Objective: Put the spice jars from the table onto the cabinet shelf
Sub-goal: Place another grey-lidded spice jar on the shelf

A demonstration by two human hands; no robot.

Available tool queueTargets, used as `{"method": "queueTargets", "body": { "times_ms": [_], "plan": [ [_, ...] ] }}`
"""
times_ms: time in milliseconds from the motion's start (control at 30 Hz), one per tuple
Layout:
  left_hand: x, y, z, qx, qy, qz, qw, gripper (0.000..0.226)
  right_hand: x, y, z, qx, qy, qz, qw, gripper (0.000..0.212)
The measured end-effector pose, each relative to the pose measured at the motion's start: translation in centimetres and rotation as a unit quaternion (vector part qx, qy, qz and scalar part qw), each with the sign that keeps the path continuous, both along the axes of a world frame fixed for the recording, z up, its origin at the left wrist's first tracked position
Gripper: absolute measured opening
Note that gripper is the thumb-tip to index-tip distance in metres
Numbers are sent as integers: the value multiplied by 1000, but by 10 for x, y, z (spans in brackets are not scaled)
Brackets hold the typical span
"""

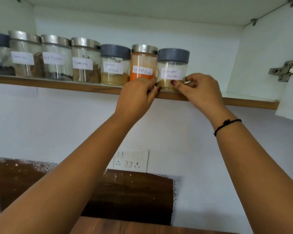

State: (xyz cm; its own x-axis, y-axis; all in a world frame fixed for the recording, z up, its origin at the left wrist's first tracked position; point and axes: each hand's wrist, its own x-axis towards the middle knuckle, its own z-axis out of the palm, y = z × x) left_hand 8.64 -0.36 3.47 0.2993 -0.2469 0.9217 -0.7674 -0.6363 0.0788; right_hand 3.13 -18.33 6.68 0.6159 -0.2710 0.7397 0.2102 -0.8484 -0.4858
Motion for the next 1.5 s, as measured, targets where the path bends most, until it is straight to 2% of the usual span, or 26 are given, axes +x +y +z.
{"method": "queueTargets", "body": {
  "times_ms": [167, 467, 1000, 1267, 1400, 1500],
  "plan": [
    [2, -2, 2, 23, 1, 22, 999, 24, 1, 2, 0, 2, -11, -18, 1000, 61],
    [-1, 7, 9, 41, 27, -12, 999, 27, 1, 4, 5, 40, 6, -11, 999, 68],
    [-7, 7, 9, 30, 37, -15, 999, 25, 10, -4, 8, 33, 32, 2, 999, 71],
    [-4, 9, 9, 27, 54, -19, 998, 26, 9, -11, 10, 133, -3, 53, 990, 55],
    [-8, 9, 5, 14, 60, -14, 998, 29, -12, -11, 5, 235, -57, 162, 957, 20],
    [-21, 13, -12, -24, 48, -15, 998, 31, -35, -6, -8, 241, -105, 188, 946, 9]
  ]
}}
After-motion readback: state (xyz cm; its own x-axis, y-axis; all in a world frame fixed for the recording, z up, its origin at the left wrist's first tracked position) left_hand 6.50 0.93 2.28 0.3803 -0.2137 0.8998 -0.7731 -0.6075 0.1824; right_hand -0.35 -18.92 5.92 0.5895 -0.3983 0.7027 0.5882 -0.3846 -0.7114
